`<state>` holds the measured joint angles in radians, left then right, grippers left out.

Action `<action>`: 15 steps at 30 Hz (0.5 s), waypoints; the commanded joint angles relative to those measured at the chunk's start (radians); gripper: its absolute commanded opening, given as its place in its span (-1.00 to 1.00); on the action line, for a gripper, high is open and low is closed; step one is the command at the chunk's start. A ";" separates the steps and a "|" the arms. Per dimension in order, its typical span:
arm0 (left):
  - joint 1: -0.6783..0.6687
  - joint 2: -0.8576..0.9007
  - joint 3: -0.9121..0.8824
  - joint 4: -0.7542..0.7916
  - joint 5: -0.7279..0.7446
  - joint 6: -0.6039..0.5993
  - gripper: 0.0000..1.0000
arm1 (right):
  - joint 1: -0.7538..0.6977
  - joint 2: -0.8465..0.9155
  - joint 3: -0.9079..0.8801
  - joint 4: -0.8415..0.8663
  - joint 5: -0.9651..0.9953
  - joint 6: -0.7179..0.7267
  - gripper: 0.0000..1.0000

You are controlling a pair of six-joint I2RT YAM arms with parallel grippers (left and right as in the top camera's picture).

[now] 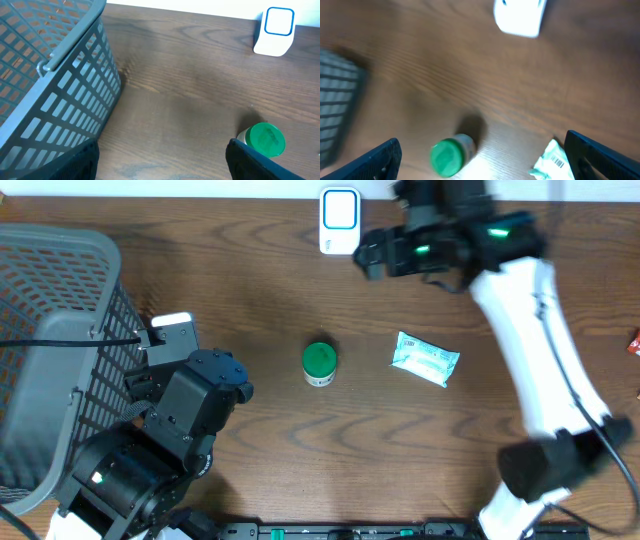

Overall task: Scan the item barcode
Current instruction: 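Reach the right gripper over the green-capped jar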

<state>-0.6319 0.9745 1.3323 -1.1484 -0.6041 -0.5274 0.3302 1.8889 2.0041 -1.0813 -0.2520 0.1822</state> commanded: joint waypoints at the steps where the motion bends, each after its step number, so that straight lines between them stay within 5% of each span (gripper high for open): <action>1: 0.002 -0.002 0.000 -0.003 -0.005 -0.010 0.63 | 0.023 0.126 -0.018 -0.029 0.180 0.121 0.99; 10: 0.002 -0.002 0.000 -0.003 -0.005 -0.010 0.63 | -0.050 0.203 -0.014 -0.222 0.162 0.152 0.99; 15: 0.002 -0.002 0.000 -0.003 -0.005 -0.010 0.63 | -0.067 0.211 -0.015 -0.348 -0.017 0.064 0.98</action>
<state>-0.6319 0.9745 1.3323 -1.1488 -0.6041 -0.5274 0.2600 2.1159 1.9762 -1.4075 -0.1703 0.2947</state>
